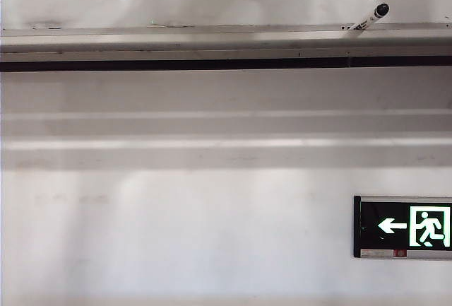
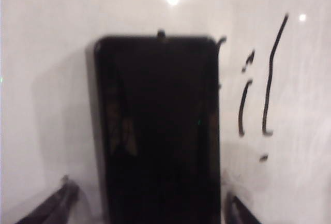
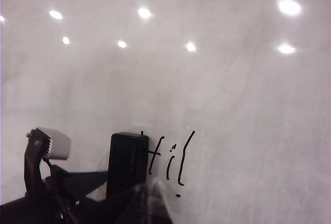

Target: Wipe the whiteboard clean using the black magnetic whiteboard eraser attached to the whiteboard.

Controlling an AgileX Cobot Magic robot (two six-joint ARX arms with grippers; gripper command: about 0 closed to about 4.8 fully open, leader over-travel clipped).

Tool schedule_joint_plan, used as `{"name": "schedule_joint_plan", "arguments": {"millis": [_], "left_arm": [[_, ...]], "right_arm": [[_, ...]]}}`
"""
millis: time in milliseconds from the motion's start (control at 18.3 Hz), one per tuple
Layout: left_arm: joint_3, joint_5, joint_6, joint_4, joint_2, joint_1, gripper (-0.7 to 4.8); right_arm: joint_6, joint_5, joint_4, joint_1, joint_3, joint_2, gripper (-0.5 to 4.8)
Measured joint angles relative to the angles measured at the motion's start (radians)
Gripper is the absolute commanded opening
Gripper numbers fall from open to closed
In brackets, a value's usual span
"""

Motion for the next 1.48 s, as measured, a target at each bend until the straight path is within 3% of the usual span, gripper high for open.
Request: {"name": "schedule_joint_plan", "arguments": {"millis": [273, 328, 383, 438, 656, 820, 1039, 1149, 1203, 1258, 1313, 1367, 1477], "left_arm": [[-0.002, -0.003, 0.000, -0.156, -0.072, -0.032, 3.65], [-0.002, -0.005, 0.000, -0.208, -0.109, -0.043, 2.95], [0.000, -0.004, 0.000, -0.250, -0.138, -0.046, 1.78], [0.000, -0.004, 0.000, -0.293, -0.166, -0.050, -0.20], [0.000, 0.014, -0.005, -0.518, -0.316, -0.075, -0.06], [0.000, 0.036, -0.058, -0.687, -0.442, -0.072, -0.06], [0.000, 0.039, -0.084, -0.818, -0.550, -0.071, -0.06], [0.000, 0.040, -0.084, -0.829, -0.579, -0.071, -0.06], [0.000, 0.039, -0.084, -0.829, -0.588, -0.071, -0.06], [0.000, 0.039, -0.084, -0.835, -0.596, -0.071, -0.06], [0.000, 0.039, -0.084, -0.838, -0.601, -0.071, -0.06], [0.000, 0.040, -0.084, -0.843, -0.602, -0.071, -0.06], [0.000, 0.039, -0.084, -0.848, -0.603, -0.071, -0.06]], "right_arm": [[0.000, 0.000, 0.002, 0.000, 0.000, 0.000, -0.01], [0.000, 0.000, 0.003, 0.000, 0.000, 0.000, -0.01], [0.000, 0.000, 0.002, 0.000, 0.000, 0.000, -0.01], [0.008, 0.000, 0.002, 0.000, 0.000, 0.001, -0.02], [0.068, 0.030, 0.006, 0.072, 0.002, 0.060, -0.01], [0.058, 0.116, 0.023, 0.182, 0.003, 0.127, -0.01], [-0.082, 0.303, 0.154, 0.337, 0.031, 0.246, -0.01], [-0.184, 0.326, 0.268, 0.385, 0.034, 0.328, 0.00], [-0.208, 0.348, 0.301, 0.404, 0.032, 0.363, 0.38], [-0.233, 0.396, 0.343, 0.427, 0.034, 0.404, 1.74], [-0.267, 0.434, 0.365, 0.446, 0.043, 0.437, 3.86], [-0.296, 0.463, 0.388, 0.457, 0.063, 0.473, 4.79], [-0.315, 0.485, 0.415, 0.462, 0.133, 0.530, 4.79]]}}
